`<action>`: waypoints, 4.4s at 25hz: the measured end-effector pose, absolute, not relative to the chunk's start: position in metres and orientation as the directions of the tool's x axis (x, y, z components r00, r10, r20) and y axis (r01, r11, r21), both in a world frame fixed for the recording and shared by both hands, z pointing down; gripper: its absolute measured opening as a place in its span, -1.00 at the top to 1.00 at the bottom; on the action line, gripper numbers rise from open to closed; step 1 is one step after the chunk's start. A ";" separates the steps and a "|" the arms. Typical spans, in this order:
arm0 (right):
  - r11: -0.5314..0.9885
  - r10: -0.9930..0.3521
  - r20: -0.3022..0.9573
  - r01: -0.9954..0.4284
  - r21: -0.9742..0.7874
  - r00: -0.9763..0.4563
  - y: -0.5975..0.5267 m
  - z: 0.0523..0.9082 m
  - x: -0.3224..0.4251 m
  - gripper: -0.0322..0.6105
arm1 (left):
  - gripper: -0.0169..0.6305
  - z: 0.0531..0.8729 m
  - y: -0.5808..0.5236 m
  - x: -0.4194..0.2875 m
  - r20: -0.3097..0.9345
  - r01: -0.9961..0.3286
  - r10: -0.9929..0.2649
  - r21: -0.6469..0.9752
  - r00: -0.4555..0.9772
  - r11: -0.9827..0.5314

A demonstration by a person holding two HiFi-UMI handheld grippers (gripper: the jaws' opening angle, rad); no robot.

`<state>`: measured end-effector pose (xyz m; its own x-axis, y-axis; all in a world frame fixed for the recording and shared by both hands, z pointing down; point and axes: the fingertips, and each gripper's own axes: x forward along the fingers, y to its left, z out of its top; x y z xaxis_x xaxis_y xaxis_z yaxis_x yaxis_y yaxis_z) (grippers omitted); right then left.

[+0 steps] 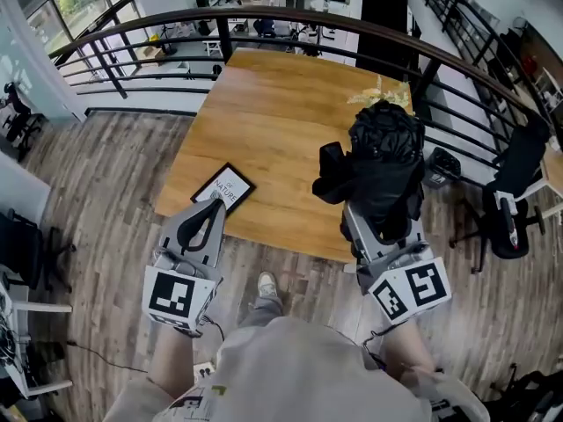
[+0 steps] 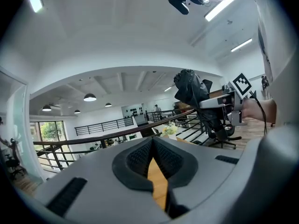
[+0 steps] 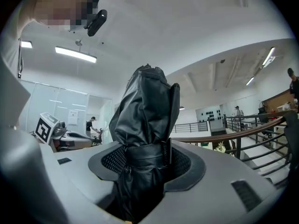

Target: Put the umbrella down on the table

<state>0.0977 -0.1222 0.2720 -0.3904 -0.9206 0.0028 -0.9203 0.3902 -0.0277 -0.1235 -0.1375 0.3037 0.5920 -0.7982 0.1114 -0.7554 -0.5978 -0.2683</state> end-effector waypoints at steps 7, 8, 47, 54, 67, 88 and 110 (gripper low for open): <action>0.323 -0.943 0.066 -0.944 -0.060 -0.327 -0.230 0.289 0.063 0.11 | 0.90 0.326 -0.249 -0.166 0.143 -0.735 -0.765 -0.212 0.628 -0.644; 0.315 -0.945 0.078 -0.947 -0.060 -0.319 -0.241 0.291 0.062 0.11 | 0.90 0.329 -0.260 -0.168 0.151 -0.729 -0.757 -0.202 0.636 -0.654; 0.373 -0.795 0.464 -0.918 -0.135 -0.391 -0.464 0.480 0.060 0.11 | 0.90 0.426 -0.438 -0.115 0.247 -0.783 -0.761 -0.016 0.600 -0.622; 0.363 -0.670 0.638 -0.917 -0.164 -0.379 -0.478 0.582 0.037 0.11 | 0.90 0.508 -0.448 -0.128 0.374 -0.803 -0.727 0.094 0.576 -0.588; 0.289 -0.467 0.828 -0.938 -0.189 -0.311 -0.480 0.727 0.025 0.11 | 0.90 0.608 -0.429 -0.120 0.496 -0.799 -0.631 0.298 0.597 -0.522; 0.405 -0.677 0.571 -0.883 -0.237 -0.464 -0.508 0.545 0.042 0.39 | 0.90 0.521 -0.442 -0.129 0.433 -0.805 -0.717 0.040 0.547 -0.591; 0.516 -0.854 -0.045 -0.855 0.052 -0.519 -0.353 0.215 0.072 0.79 | 0.90 0.260 -0.366 -0.110 -0.004 -0.774 -0.789 -0.198 0.614 -0.601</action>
<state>0.0721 -0.3531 0.2147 -0.5187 -0.8538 -0.0451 -0.8547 0.5165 0.0522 -0.1104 -0.3663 0.2602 0.6142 -0.7891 -0.0040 -0.7740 -0.6014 -0.1981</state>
